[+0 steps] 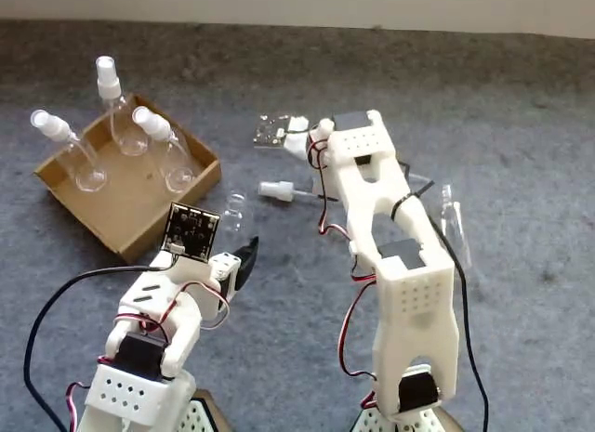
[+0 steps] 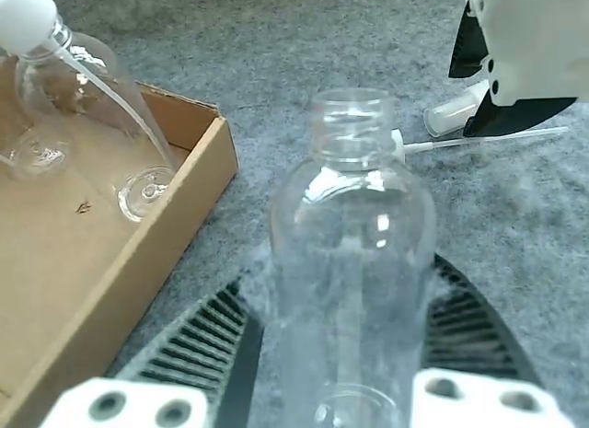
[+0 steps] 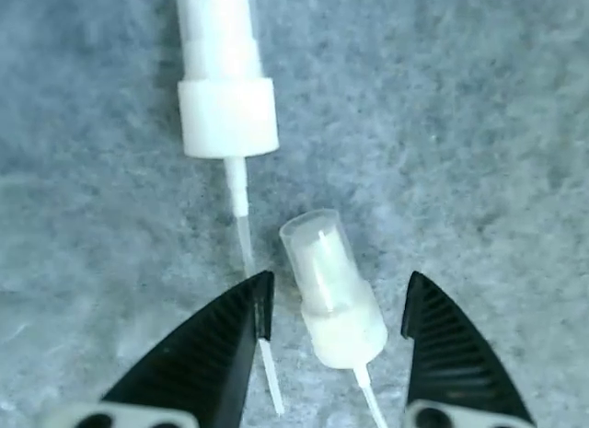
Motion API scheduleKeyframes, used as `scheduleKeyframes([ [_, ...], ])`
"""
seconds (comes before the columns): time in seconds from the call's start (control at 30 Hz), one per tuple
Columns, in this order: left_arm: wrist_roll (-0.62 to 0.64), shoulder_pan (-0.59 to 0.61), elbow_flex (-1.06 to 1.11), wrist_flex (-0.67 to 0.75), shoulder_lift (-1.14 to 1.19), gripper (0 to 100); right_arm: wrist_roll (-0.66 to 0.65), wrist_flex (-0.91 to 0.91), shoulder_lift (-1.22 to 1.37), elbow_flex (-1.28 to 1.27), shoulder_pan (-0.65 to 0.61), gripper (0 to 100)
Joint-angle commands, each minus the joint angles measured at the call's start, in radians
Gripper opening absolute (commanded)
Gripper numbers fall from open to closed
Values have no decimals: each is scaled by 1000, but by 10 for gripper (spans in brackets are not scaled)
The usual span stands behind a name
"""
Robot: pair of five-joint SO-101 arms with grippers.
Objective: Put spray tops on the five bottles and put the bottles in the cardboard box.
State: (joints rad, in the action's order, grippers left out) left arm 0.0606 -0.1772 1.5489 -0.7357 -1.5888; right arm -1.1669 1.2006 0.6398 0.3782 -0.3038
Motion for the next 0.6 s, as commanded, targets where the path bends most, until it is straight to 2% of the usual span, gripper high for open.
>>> scheduleKeyframes([
  [0.0, 3, 7, -7, 23, -16, 137, -29, -21, 28, 10, 54, 213],
  [0.1, 3, 7, -7, 23, -16, 137, -29, -16, 56, 28, 71, 205],
  [0.3, 3, 7, -7, 23, -16, 137, -17, -13, 50, 79, 76, 84],
  [0.57, 3, 7, -5, 23, -16, 137, 89, -13, 50, 211, 76, 70],
])
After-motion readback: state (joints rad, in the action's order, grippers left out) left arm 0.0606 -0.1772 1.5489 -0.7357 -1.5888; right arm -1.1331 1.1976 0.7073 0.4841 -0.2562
